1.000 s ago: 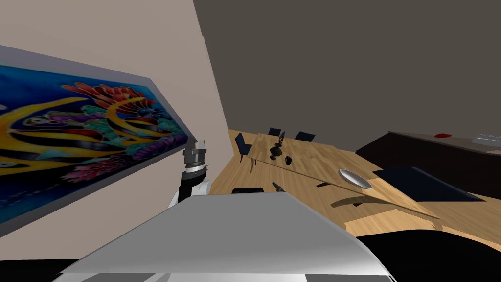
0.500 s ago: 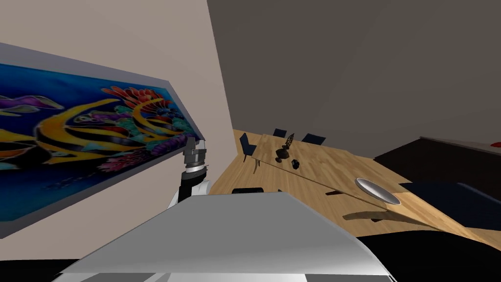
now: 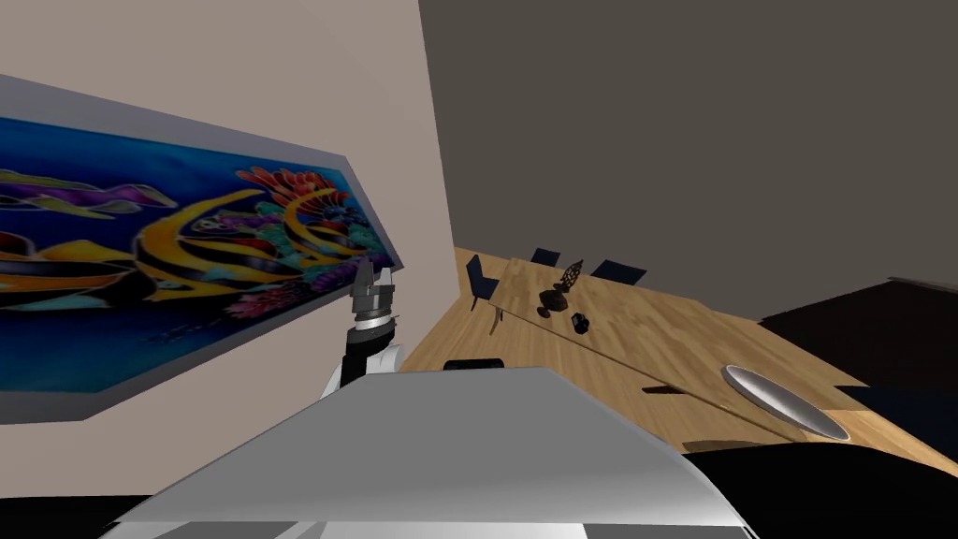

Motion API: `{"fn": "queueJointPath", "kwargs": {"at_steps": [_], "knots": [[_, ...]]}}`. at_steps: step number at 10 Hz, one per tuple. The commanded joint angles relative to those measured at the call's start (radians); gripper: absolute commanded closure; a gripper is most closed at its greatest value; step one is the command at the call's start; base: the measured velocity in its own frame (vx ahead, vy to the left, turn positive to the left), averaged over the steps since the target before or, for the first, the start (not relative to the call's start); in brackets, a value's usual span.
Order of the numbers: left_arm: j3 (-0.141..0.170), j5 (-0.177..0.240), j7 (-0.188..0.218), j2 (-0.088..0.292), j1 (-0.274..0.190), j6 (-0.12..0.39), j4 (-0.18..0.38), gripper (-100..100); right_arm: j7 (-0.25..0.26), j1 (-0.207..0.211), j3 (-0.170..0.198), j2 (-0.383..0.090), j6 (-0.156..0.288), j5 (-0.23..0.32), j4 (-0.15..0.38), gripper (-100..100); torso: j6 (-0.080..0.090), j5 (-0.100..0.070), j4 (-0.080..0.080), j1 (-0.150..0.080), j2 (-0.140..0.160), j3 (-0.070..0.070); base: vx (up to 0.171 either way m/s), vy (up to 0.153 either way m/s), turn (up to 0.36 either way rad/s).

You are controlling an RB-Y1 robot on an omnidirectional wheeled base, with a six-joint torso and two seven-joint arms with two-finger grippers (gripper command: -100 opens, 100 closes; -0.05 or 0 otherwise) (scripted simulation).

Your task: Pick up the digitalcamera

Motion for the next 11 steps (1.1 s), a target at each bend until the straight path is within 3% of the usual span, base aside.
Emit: {"fn": "queueJointPath", "kwargs": {"at_steps": [1, 2, 3, 6, 7, 10, 11], "knots": [[0.000, 0.000, 0.000, 0.000, 0.000, 0.000, 0.000, 0, 0.001, -0.007, 0.030, -0.039, 0.012, -0.012, 0.050, -100, 0.000, 0.000, 0.000, 0.000, 0.000, 0.000, 0.046, 0.053, 0.158], [0.000, 0.000, 0.000, 0.000, 0.000, 0.000, 0.000, 0, 0.002, -0.014, 0.056, -0.068, 0.022, -0.022, 0.096, -100, -0.001, 0.000, 0.000, 0.000, 0.000, 0.000, 0.090, 0.069, 0.230], [0.000, 0.000, 0.000, 0.000, 0.000, 0.000, 0.000, 0, 0.002, -0.014, 0.056, -0.068, 0.022, -0.022, 0.106, -100, -0.001, 0.001, 0.000, 0.001, -0.003, -0.001, 0.083, 0.040, 0.088], [0.000, 0.000, 0.000, 0.000, 0.000, 0.000, 0.000, 0, 0.005, -0.028, 0.101, -0.127, 0.042, -0.042, 0.183, -100, 0.000, 0.000, 0.000, -0.001, -0.001, -0.001, 0.067, 0.026, 0.118], [0.000, 0.000, 0.000, 0.000, 0.000, 0.000, 0.000, 0, 0.005, -0.028, 0.101, -0.127, 0.042, -0.042, 0.182, -100, -0.001, 0.000, 0.000, -0.001, -0.001, -0.001, 0.046, 0.011, 0.075], [0.000, 0.000, 0.000, 0.000, 0.000, 0.000, 0.000, 0, 0.006, -0.041, 0.138, -0.184, 0.061, -0.059, 0.271, -100, 0.000, -0.001, 0.000, -0.002, 0.000, 0.000, 0.058, 0.002, 0.103], [0.000, 0.000, 0.000, 0.000, 0.000, 0.000, 0.000, 0, 0.006, -0.041, 0.138, -0.184, 0.061, -0.059, 0.271, -100, -0.001, -0.001, 0.000, -0.003, -0.001, 0.000, 0.054, -0.015, 0.071]]}}
